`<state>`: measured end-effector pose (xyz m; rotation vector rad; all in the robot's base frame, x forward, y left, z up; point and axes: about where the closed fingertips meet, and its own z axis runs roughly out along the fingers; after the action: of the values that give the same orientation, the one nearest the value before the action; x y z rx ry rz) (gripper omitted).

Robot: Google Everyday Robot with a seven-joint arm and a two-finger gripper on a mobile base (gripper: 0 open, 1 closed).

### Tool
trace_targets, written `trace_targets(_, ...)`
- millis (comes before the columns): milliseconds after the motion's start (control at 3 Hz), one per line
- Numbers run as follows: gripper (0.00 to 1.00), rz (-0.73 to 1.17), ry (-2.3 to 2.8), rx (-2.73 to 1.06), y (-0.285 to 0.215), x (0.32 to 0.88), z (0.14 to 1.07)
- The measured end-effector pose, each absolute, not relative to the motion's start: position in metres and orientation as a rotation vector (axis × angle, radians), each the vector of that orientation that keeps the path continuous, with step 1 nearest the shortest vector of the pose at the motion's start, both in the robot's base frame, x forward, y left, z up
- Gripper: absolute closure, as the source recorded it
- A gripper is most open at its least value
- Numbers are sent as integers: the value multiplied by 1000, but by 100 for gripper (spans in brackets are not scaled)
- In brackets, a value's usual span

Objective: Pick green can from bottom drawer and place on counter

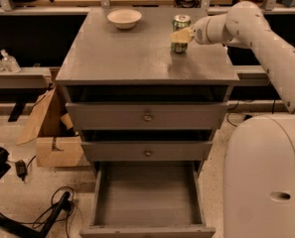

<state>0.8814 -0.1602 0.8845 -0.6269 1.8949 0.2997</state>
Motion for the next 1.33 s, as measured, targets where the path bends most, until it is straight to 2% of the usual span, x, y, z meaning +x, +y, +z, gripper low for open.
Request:
trace_targets(667, 50, 306, 1896, -630, -154, 883, 880)
trace_targets(1333, 5, 314, 1900, -636, -149, 885, 875)
